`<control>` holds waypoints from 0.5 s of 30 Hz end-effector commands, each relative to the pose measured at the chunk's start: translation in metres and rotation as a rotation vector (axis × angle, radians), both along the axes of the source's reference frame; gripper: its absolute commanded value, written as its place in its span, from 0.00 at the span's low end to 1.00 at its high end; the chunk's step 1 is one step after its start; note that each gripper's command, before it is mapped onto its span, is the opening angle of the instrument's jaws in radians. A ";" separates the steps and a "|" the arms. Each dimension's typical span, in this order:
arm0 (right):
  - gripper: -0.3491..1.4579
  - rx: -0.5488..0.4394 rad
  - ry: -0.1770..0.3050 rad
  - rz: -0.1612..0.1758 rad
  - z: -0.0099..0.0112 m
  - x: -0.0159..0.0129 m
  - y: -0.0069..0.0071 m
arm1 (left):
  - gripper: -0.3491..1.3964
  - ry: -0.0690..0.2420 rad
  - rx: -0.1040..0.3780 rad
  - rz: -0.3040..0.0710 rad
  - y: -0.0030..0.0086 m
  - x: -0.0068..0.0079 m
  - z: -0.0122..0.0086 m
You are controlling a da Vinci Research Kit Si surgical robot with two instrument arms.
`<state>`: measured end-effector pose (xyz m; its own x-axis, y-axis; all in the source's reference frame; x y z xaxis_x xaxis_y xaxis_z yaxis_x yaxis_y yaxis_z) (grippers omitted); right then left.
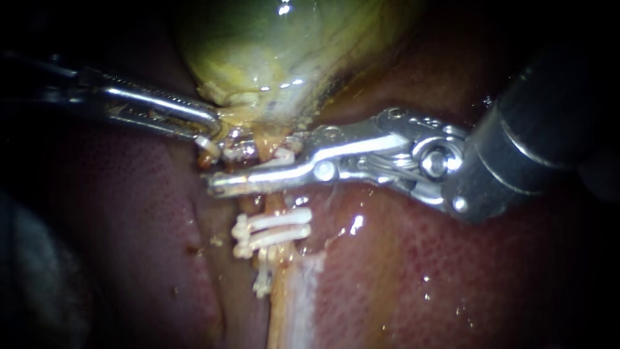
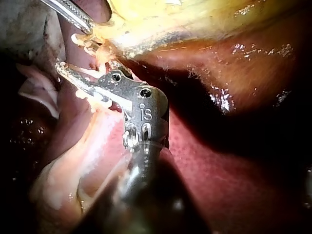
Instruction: Clipping third clip right tube
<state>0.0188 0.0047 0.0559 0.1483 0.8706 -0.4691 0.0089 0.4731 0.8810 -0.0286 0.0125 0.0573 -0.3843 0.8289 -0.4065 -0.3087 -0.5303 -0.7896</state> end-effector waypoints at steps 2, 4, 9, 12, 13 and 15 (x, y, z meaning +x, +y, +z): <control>0.23 0.024 -0.009 0.012 -0.0002 -0.0003 0.0001 | 0.00 0.000 0.000 0.000 0.0000 0.0000 0.0000; 0.16 0.058 -0.022 0.031 -0.0002 -0.0005 0.0001 | 0.00 0.000 0.000 0.000 0.0000 0.0000 0.0000; 0.00 0.127 -0.034 0.044 -0.0003 -0.0012 0.0000 | 0.00 0.000 0.000 0.000 0.0000 0.0000 0.0000; 0.00 0.171 -0.054 0.085 -0.0004 -0.0018 -0.0001 | 0.00 0.000 0.000 0.000 0.0000 0.0000 0.0000; 0.00 0.176 -0.057 0.090 -0.0005 -0.0019 -0.0002 | 0.00 0.000 0.000 0.000 0.0000 0.0000 0.0000; 0.00 0.181 -0.060 0.097 -0.0006 -0.0021 -0.0005 | 0.00 0.000 0.000 0.000 0.0000 0.0000 0.0000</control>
<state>0.0166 0.0042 0.0552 0.0811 0.9518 -0.2958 -0.0841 0.3023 0.9495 -0.0286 0.0125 0.0573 -0.3845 0.8287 -0.4067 -0.3083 -0.5306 -0.7896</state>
